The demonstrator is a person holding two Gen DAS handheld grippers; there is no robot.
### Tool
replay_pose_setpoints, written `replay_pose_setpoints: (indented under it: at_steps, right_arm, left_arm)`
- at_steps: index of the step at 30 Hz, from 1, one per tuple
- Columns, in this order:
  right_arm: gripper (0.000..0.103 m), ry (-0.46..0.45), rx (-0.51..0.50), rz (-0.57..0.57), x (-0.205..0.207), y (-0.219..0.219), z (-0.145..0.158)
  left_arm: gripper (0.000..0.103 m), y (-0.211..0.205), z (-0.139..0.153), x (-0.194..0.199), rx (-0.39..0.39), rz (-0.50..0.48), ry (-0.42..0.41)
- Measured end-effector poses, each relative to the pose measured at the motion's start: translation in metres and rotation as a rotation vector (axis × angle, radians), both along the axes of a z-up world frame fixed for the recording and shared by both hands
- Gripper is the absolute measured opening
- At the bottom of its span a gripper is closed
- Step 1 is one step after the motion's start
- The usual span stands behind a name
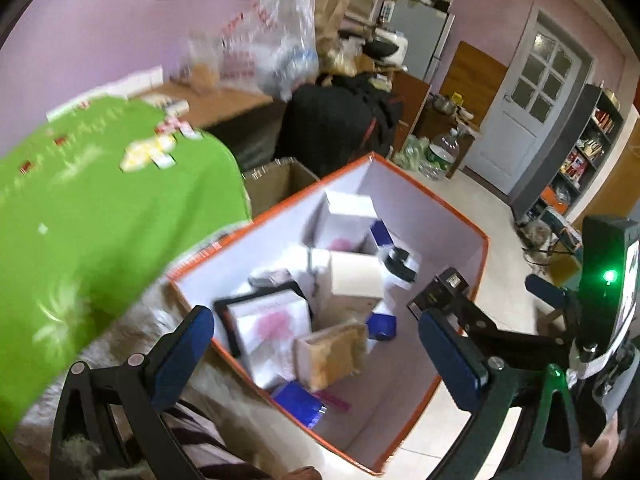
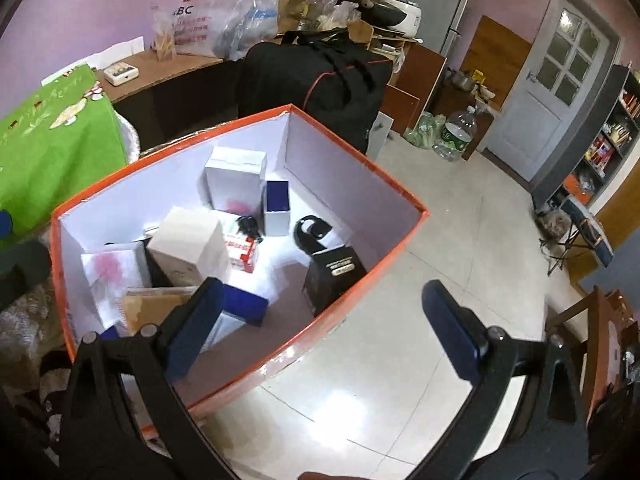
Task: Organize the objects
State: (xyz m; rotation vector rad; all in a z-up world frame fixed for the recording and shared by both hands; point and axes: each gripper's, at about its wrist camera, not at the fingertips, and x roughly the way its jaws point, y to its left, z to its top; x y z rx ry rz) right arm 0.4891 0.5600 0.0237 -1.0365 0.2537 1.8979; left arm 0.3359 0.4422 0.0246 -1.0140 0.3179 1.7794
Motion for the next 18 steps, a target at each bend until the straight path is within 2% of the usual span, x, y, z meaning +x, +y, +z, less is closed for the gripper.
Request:
replay_pose_setpoints:
  at_steps: [8, 18]
  right_arm:
    - [0.100, -0.011, -0.035, -0.027, -0.008, 0.026, -0.012]
    - [0.100, -0.008, -0.058, -0.036, -0.010, 0.039, -0.016]
  left_arm:
    - [0.103, 0.024, -0.025, -0.006, -0.065, 0.003, -0.068]
    - [0.103, 0.036, -0.037, -0.008, -0.101, 0.002, -0.083]
